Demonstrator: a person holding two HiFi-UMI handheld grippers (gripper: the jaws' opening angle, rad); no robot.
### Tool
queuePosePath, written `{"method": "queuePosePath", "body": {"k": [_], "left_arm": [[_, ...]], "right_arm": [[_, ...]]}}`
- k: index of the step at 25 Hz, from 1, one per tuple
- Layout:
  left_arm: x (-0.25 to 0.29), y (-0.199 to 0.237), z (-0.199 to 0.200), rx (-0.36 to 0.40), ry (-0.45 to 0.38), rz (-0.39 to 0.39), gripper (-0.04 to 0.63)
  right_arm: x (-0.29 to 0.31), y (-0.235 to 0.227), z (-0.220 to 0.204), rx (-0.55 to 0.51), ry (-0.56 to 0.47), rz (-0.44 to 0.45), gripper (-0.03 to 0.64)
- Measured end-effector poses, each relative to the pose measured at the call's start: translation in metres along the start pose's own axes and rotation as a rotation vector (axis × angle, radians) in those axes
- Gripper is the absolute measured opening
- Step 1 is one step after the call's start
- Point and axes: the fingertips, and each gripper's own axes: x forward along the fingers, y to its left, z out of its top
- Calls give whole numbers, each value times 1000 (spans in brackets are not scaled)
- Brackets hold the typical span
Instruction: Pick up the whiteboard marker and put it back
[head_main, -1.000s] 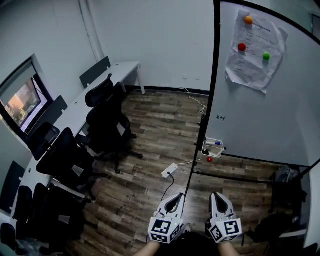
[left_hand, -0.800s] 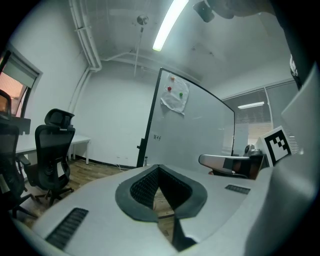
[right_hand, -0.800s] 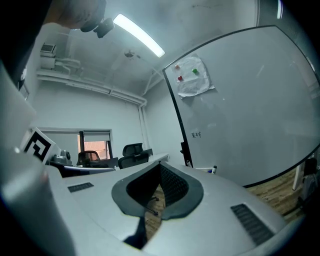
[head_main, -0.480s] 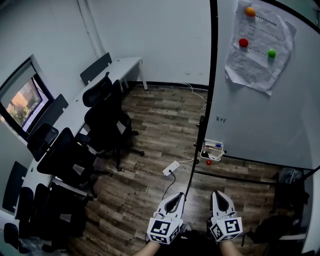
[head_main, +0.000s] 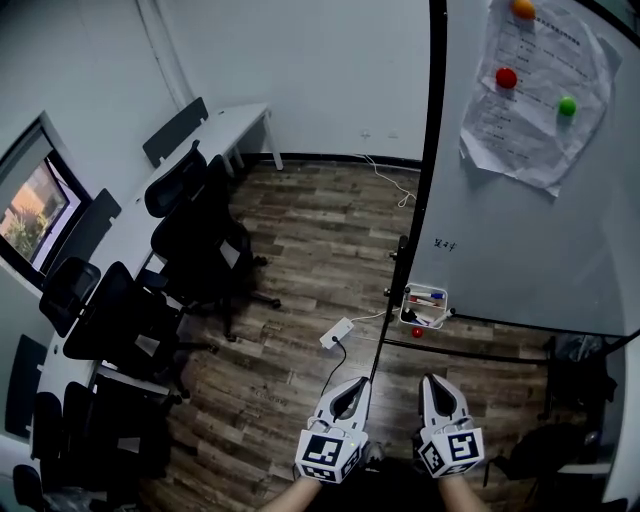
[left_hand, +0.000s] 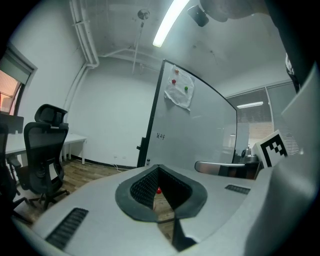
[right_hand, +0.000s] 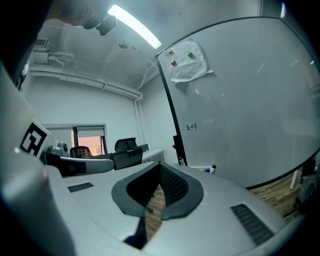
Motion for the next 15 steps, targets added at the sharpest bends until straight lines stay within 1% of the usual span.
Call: {"method": "queuePosePath", "body": {"k": [15], "left_arm": [[74,36,-2,-8,63,-77,6]], "right_arm": [[75,-28,-7,8,42,-65,14]]}}
